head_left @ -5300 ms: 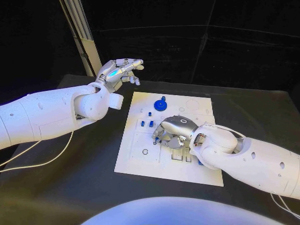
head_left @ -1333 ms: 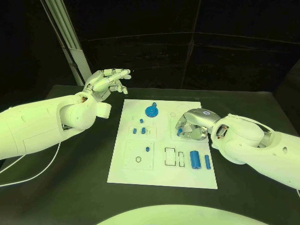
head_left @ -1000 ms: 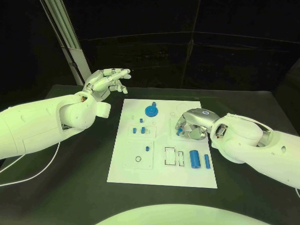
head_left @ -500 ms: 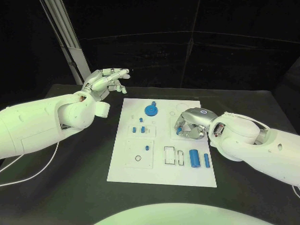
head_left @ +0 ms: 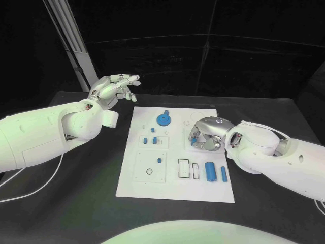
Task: Assemble the parts on the task board
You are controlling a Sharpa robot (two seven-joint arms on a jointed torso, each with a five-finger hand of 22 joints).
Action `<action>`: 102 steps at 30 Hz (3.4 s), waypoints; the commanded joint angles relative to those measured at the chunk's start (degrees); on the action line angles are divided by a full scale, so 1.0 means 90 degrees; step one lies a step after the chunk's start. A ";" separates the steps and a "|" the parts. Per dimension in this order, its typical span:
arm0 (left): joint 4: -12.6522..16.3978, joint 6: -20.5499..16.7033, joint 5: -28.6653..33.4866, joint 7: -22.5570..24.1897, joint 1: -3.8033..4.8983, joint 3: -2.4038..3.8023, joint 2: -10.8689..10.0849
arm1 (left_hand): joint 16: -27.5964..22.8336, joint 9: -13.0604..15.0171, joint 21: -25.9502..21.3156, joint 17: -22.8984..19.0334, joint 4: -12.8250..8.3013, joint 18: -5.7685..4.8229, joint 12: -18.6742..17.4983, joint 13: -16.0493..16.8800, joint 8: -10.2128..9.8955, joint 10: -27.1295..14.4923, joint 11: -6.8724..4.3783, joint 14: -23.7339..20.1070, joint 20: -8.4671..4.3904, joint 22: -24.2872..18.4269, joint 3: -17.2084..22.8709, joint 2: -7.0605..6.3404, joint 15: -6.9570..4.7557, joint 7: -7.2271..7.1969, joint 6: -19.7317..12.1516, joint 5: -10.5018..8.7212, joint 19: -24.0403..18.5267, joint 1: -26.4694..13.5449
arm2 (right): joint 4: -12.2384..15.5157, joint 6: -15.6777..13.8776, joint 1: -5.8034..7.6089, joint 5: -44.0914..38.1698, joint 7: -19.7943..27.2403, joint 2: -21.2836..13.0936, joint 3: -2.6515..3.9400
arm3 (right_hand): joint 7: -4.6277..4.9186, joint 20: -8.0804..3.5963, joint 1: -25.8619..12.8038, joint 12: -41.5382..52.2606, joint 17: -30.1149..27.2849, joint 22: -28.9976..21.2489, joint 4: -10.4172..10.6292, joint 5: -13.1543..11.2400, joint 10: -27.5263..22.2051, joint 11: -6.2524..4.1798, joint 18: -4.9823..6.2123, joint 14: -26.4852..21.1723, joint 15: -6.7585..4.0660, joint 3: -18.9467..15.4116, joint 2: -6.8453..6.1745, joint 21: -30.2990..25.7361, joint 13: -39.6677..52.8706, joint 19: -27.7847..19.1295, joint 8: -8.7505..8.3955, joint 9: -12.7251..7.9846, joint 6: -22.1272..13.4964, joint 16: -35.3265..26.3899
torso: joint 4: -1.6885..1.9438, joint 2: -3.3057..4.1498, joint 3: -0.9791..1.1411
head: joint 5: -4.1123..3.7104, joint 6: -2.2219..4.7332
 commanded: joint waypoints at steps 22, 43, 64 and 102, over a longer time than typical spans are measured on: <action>-0.0017 0.0066 -0.0016 -0.0006 0.0009 0.0004 0.0020 | 0.0041 0.0000 0.0051 -0.0013 -0.0015 0.0082 0.0041 -0.0012 0.0048 -0.0035 -0.0007 -0.0051 0.0000 0.0011 -0.0034 -0.0008 0.0018 0.0006 -0.0040 -0.0035 -0.0047 0.0052 | 0.0578 -0.1139 0.0003 0.0484 0.0403 -0.0290 0.0164 | -0.0003 -0.0028 0.0036 -0.0072 0.0102 0.0093 -0.0052 -0.0020 0.0123 -0.0005 -0.0032 0.0010 -0.0045 0.0191 -0.0045 0.0087 0.0008 0.0059 -0.0019 -0.0001 0.0094 0.0126 | -0.0034 0.0009 0.0010 | 0.0015 0.0050; -0.0019 0.0038 -0.0016 0.0023 0.0008 0.0004 0.0117 | 0.0041 0.0000 0.0051 -0.0014 -0.0015 0.0082 0.0042 -0.0013 0.0050 -0.0036 -0.0007 -0.0052 0.0001 0.0011 -0.0034 -0.0005 0.0018 0.0006 -0.0040 -0.0036 -0.0049 0.0054 | 0.0536 -0.1009 -0.0004 0.1341 0.1361 0.0697 -0.0010 | 0.0022 -0.0036 0.0045 -0.0133 0.0362 0.0295 -0.0099 0.0035 0.0118 0.0014 -0.0070 0.0071 -0.0033 0.0322 -0.0054 0.0216 0.0007 0.0156 -0.0054 -0.0012 0.0082 0.0344 | -0.0037 0.0034 0.0005 | 0.0353 0.0004; -0.0013 0.0055 -0.0016 0.0025 0.0011 0.0005 0.0154 | 0.0042 -0.0001 0.0053 -0.0016 -0.0017 0.0082 0.0042 -0.0015 0.0050 -0.0042 -0.0006 -0.0054 0.0001 0.0012 -0.0034 -0.0004 0.0019 0.0006 -0.0045 -0.0038 -0.0052 0.0060 | -0.0057 -0.0544 -0.0017 0.0698 0.1494 0.1404 -0.0603 | 0.0032 -0.0028 -0.0007 -0.0175 0.0386 0.0323 -0.0121 0.0131 0.0113 0.0027 -0.0074 0.0064 -0.0020 0.0369 -0.0091 0.0243 0.0010 0.0156 -0.0063 -0.0014 0.0076 0.0384 | -0.0036 0.0019 0.0007 | 0.0516 -0.0127; -0.0046 0.0073 -0.0016 0.0006 0.0011 0.0005 0.0159 | 0.0042 -0.0001 0.0053 -0.0016 -0.0017 0.0082 0.0042 -0.0015 0.0050 -0.0042 -0.0006 -0.0054 0.0001 0.0012 -0.0034 -0.0004 0.0019 0.0006 -0.0045 -0.0038 -0.0052 0.0060 | -0.0215 -0.0065 -0.0044 0.0166 0.1170 0.1592 -0.0640 | 0.0013 -0.0028 -0.0040 -0.0180 0.0428 0.0369 -0.0148 0.0193 0.0170 0.0011 -0.0079 0.0063 -0.0028 0.0409 -0.0086 0.0278 0.0018 0.0168 -0.0042 -0.0003 0.0130 0.0433 | -0.0011 0.0008 0.0000 | 0.0532 -0.0225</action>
